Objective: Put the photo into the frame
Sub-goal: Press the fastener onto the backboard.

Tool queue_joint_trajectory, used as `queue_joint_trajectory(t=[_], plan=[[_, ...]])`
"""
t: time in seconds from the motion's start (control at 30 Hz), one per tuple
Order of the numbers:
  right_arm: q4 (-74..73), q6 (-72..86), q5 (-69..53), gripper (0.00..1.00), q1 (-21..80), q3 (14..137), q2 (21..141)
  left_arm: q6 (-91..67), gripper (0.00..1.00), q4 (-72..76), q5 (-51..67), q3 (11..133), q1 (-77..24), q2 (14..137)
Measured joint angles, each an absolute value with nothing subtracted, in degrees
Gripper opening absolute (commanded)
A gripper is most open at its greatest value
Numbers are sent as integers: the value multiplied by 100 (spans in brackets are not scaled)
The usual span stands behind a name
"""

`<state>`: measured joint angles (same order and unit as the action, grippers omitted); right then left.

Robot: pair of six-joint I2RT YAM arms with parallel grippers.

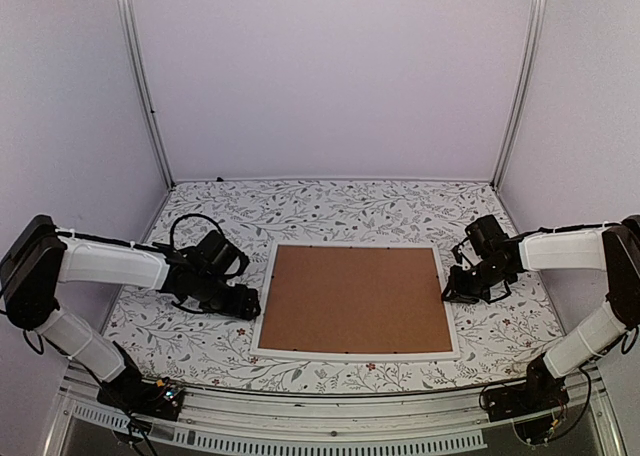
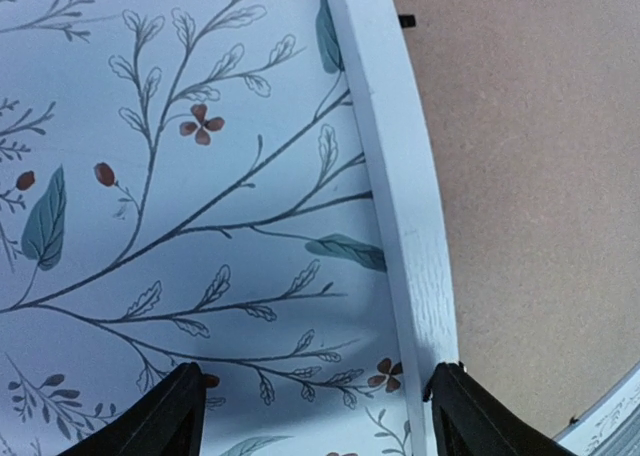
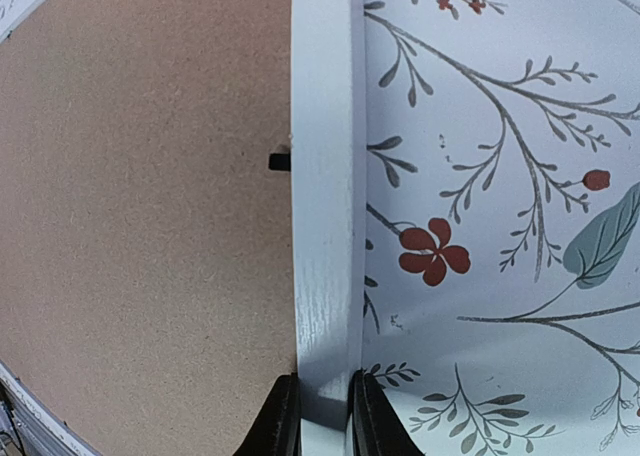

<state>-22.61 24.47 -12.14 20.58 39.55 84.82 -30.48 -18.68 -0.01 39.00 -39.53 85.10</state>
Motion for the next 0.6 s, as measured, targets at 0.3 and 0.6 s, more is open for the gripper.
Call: queue_joint_trajectory(t=[0.3, 0.6], plan=[[-2241, 2449, -1216, 17, 2058, 3942, 8482, -3157, 80, -1774, 104, 3857, -4088, 8536], [-2222, 2449, -1214, 17, 2058, 3933, 8477, -3162, 80, -1667, 34, 3907, -4189, 8663]])
